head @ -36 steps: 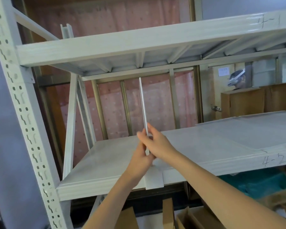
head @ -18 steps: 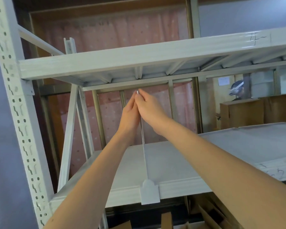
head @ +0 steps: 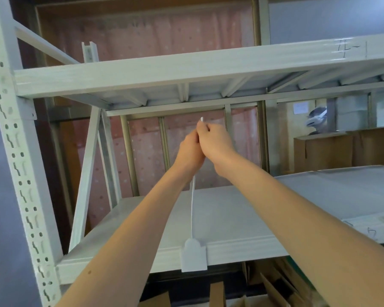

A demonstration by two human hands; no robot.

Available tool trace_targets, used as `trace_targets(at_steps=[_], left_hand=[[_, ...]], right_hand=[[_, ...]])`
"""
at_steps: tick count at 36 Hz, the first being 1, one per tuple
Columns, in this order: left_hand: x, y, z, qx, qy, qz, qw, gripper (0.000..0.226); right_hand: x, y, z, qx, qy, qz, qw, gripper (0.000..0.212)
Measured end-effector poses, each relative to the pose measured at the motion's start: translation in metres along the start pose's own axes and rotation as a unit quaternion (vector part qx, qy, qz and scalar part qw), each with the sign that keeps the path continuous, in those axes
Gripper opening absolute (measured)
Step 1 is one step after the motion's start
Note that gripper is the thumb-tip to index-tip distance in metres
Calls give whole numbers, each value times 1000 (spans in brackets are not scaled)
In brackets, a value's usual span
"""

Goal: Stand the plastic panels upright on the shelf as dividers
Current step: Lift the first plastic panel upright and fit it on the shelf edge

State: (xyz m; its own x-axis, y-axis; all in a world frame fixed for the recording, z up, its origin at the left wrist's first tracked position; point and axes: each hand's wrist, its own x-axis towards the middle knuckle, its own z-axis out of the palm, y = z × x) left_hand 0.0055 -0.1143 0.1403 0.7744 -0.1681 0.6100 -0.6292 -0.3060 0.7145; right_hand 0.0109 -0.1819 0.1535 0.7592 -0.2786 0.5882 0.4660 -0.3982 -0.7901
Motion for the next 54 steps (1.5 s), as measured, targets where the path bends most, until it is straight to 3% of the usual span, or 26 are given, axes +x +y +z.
trace_targets(at_steps=[7,10,13,20,23,27,31,40,47,51,54], left_hand=[[-8,-3,-6,-67,-2,1,998,41],[-3,-6,3,-64,-12,-7,998,51],[-4,-4,12,-64,-22,16,998,36],[-11,-9,-10,-99,-12,6,995,42],[-19,-15,-24,-77,-35,10,996,17],[-35,-35,-22,-5,-36,-26,999,52],[-59,-54,-22,28,-33,-34,998,32],[-106,-80,-10,-4,-34,-59,998,22],[-103,-71,0,-11,28,-27,999,30],[-96,-69,14,-73,81,-35,993,32],[-106,-58,26,-56,145,-8,988,28]], right_hand=[[-2,-13,11,-18,8,10,1000,43],[-1,-8,0,-50,21,13,998,44],[2,0,-13,-70,22,13,997,44],[-6,-19,14,-64,-22,-8,998,42],[-8,-21,32,-84,-1,-6,996,40],[-20,-4,38,-94,16,-23,995,34],[-43,16,40,-79,-10,-32,996,38],[-98,54,50,10,-51,19,998,47],[-99,51,43,75,-92,93,989,63],[-93,45,31,95,-106,84,986,60],[-91,46,16,110,-115,60,985,55]])
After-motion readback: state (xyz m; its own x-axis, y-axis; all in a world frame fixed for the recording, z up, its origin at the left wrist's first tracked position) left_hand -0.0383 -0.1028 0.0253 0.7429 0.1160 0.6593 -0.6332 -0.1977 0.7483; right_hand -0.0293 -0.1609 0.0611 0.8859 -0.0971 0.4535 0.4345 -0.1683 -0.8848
